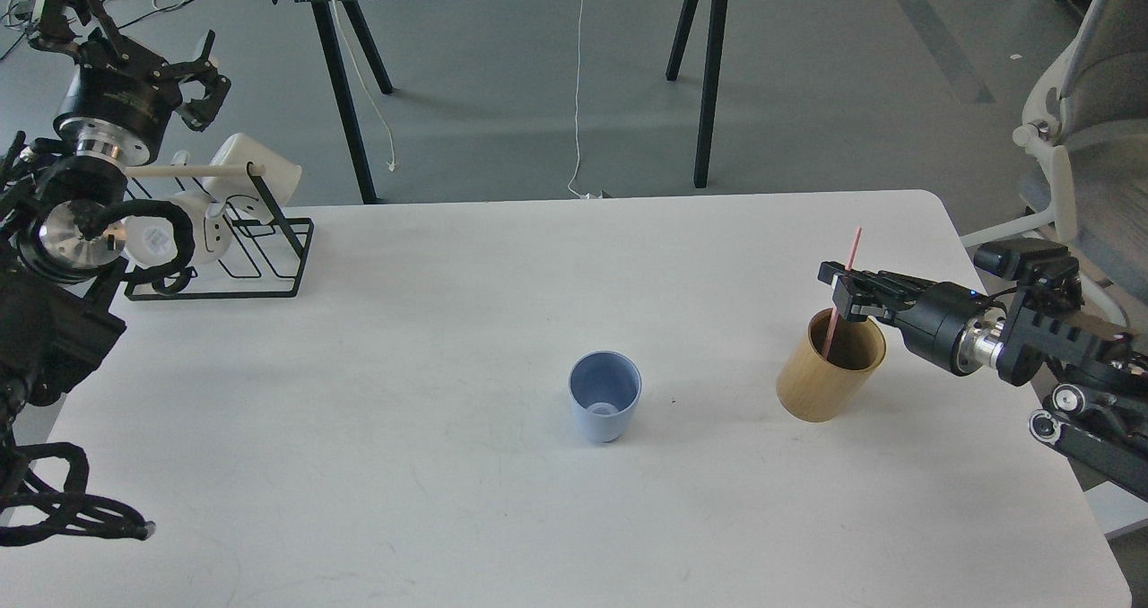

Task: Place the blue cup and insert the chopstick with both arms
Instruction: 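Pull the pink stick up and carry it over the blue cup, then lower the pink stick into the blue cup and release it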

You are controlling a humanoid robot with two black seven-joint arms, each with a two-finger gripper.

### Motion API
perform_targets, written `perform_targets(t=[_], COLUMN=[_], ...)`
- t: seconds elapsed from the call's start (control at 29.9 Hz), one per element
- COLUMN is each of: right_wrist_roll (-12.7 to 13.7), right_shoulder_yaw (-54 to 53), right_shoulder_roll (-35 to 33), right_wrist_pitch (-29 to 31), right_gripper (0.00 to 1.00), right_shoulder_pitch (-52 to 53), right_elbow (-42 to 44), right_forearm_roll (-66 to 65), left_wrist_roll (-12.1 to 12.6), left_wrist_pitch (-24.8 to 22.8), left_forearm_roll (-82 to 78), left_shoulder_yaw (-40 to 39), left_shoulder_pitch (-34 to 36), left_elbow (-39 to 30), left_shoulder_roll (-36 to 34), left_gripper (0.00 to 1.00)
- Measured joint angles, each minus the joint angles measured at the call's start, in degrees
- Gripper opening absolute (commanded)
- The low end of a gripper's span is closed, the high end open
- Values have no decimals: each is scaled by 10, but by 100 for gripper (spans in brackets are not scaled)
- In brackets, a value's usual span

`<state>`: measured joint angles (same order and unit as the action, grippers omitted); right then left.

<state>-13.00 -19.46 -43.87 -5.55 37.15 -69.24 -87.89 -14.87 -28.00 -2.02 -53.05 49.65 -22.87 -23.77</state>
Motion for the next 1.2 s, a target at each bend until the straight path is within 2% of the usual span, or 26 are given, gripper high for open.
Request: perform_targets(t=[0.13,0.33,0.43,0.57,0.74,1.0,1.2], right_wrist_roll=[0,2,3,10,27,45,56], right_shoulder_yaw=[0,-2,-8,-24,-29,5,49], right_shoulder_roll=[-20,-91,-112,-107,-45,103,145], right_wrist_pitch=[0,10,39,89,121,124,124], right_gripper=[4,4,4,4,4,4,4], right_shoulder_pitch=[7,62,118,199,252,244,239], right_elbow=[-13,-72,-101,-112,-112,-107,-84], right_forearm_roll=[1,9,12,42,90,85,65], left_wrist_roll=[-1,-4,-2,-1,-1,-1,-1], left_wrist_pitch=[0,0,0,0,0,0,0], left_forearm_roll=[1,1,1,1,1,1,1], left_shoulder_yaw=[0,0,0,0,0,0,0], left_shoulder_pitch=[-1,-1,-2,-2,-2,-2,-5], left_elbow=[0,0,0,0,0,0,0], left_shoulder_roll=[-7,-16,-19,-20,-23,-28,-34], left_gripper=[100,100,100,100,100,100,100])
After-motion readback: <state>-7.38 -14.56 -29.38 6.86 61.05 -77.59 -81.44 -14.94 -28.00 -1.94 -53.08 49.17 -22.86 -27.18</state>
